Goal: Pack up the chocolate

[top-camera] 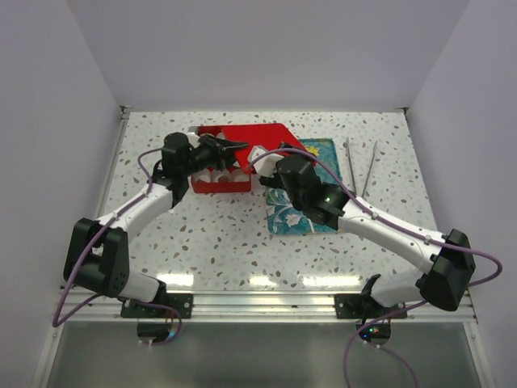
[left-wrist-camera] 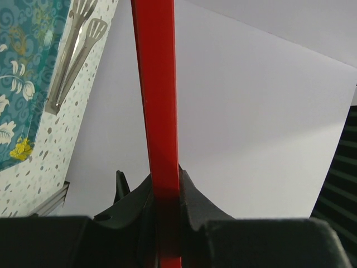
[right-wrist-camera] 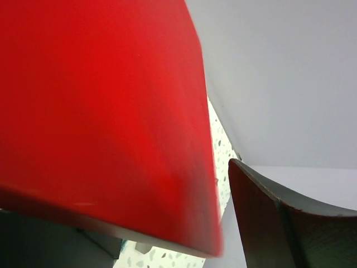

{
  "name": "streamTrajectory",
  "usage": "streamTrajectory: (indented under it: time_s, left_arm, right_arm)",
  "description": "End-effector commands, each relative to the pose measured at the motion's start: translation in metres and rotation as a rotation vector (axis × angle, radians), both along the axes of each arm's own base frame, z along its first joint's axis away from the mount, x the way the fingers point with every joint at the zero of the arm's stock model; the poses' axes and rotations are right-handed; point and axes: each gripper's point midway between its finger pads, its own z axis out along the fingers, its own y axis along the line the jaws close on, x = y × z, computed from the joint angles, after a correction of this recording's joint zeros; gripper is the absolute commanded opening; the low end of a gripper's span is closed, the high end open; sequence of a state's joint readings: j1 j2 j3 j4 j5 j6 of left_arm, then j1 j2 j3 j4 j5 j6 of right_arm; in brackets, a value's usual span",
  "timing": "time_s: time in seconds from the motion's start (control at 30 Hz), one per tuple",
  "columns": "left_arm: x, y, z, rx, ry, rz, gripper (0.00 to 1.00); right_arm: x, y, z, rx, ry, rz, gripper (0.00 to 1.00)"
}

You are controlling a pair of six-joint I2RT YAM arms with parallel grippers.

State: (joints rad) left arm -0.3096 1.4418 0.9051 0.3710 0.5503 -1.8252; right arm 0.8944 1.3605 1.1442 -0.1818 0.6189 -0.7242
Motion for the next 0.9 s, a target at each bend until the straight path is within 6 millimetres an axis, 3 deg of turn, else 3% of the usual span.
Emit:
streamTrajectory:
  time_s: [0.0,0.4,0.57,0.67,0.87]
  left_arm:
    - [0.000,0.001,0.019,-0.026,-0.123,-0.008,0.00]
    - [0.015,0.015,0.015,-0.018,-0.166,0.024,0.00]
    - [0.022,0.019,0.023,-0.008,-0.215,0.024,0.00]
    - [0.027,0.026,0.026,-0.008,-0.239,0.032,0.00]
    - [0.040,0.041,0.034,0.040,-0.311,0.045,0.00]
  right_arm:
    - [-0.005,-0.013,0.019,0.107,-0.032,-0.051,0.72]
    - [-0.030,-0.030,0.008,0.159,0.036,-0.036,0.75]
    - [-0.045,-0.035,0.002,0.202,0.093,-0.023,0.79]
    - [-0.052,-0.042,0.012,0.238,0.094,-0.032,0.80]
    - [-0.063,-0.047,0.056,0.350,0.063,-0.008,0.82]
